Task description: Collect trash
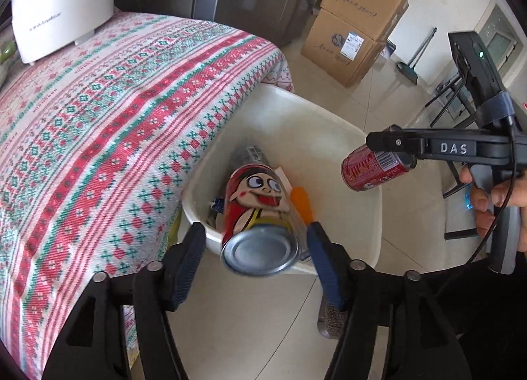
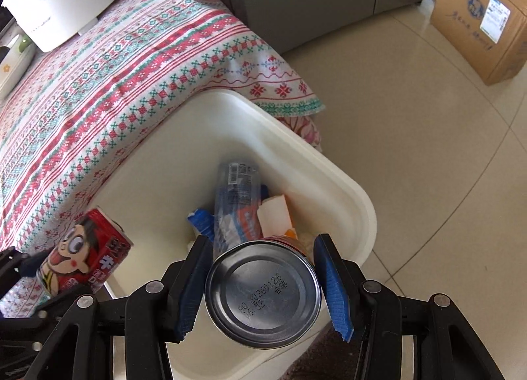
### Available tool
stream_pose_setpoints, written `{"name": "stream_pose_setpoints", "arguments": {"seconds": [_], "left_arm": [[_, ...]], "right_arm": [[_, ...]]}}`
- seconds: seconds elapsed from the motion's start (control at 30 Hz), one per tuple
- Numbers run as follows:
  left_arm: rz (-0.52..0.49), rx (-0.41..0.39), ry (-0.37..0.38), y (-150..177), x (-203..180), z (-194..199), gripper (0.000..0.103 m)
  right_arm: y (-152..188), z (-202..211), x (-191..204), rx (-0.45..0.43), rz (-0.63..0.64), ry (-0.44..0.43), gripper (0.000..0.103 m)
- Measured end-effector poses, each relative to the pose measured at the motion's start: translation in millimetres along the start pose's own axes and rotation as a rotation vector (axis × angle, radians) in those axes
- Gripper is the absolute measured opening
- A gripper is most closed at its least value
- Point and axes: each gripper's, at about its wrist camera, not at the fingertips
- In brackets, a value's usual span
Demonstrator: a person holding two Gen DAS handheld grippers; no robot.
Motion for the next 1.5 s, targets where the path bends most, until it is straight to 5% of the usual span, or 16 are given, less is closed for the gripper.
{"name": "stream_pose_setpoints", "arguments": {"seconds": [0.07,0.43,0.53,0.8,0.97,1.2,1.5], "left_arm": [[0.0,-0.04,-0.04,0.3,0.4,18.2,0.091],[0.126,-0.149,-0.18,29.7,29.5,106.9,0.101],[0.187,-0.178,-0.221,41.0,39.4,132.0,0.101],[0.343,-0.292,-0.398,75.4,54.3,194.6,0.101],[0.359,-0.365,-0.537,95.0,45.6,223.4,0.101],[0.354,-0.431,-0.637,120.2,33.3,248.9,0.101],[0.346,-0.437,-0.656,134.6,28.9,257.8,0.101]], "right_arm": [[-0.8,-1.2,1.7,0.001,0.002,0.011,0.055],[-9.4,-13.2,17.8,0.011,0.012,0.059,0.056],[-9.1,-5.2,18.8,0.0,-0.024,0.021,0.076],[-1.4,62.1,48.3,-0.15,-0.071,-0.062,0.087],[13.9,112.8,82.7,-0.283,-0.069,-0.144,0.099],[50.4,155.0,155.3,-0.464,0.112,-0.073,0.103],[69.3,171.2,207.6,-0.541,0.255,-0.088,0.103]]}}
Point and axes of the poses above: each gripper's, at about its wrist camera, not at the fingertips, and z roughly against the way its jaws point, x to its left, y to its underside, and after that the axes turned 14 degrees about y, right-handed
